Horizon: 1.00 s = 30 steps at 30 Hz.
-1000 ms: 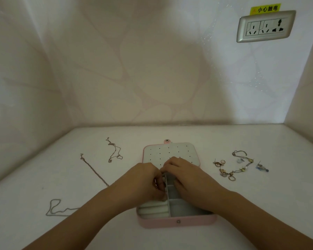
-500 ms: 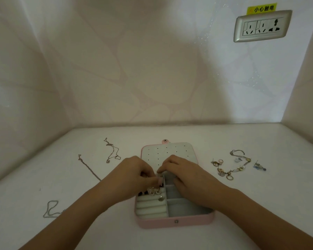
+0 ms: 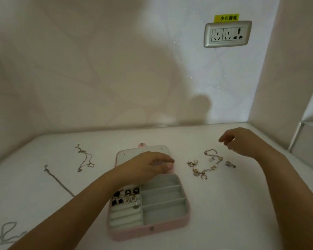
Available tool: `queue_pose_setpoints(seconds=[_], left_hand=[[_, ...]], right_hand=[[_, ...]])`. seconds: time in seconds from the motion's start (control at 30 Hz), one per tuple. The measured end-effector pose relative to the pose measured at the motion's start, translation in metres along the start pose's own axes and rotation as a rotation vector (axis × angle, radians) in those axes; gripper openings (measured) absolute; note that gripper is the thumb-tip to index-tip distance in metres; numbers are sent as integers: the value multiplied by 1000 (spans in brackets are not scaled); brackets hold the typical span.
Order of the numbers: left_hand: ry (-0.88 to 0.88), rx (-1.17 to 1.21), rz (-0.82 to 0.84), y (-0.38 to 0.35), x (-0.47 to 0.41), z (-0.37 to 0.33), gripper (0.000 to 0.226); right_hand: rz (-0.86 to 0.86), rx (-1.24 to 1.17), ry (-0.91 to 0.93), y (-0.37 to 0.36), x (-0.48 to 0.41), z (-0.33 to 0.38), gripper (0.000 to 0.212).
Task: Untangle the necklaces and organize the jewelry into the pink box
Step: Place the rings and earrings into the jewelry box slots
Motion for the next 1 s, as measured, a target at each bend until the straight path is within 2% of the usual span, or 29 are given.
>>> queue_pose_setpoints(seconds=[0.17,0.3,0.5,0.8,0.9,0.93,1.0], left_hand=[[-5,11,-22,-1,-9,0,31],[-44,24,-56,-4,-15,8,25],[-81,47,-60,-5,-18,16,26],[-71,52,-60,-3,-16,11,23],[-77,69,-104,1,-13,6,19],[-79,77,-141,3,-12,5,19],[-88,147,-236,7,-10,6,22]], right_hand=[[116,-85,-192,3,-3,-35,21],[173,-151,-186,1,-2,-39,12],[238,-77,-101,-6,2,-26,6],[134,1,-113,-10,0,-21,9],[16,55,-119,-3,1,-11,19],[-39,7,-86,-1,4,-4,19],[-71,-248,42,1,11,16,12]])
Point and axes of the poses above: each hand's wrist, its own x-axis away from the middle knuckle, its own y-axis out of the back of the hand, z = x × y, the point moved 4 cm from there along -x, towards the middle knuckle, and after that the axes turned 7 degrees about z, right-handed, at the moved point
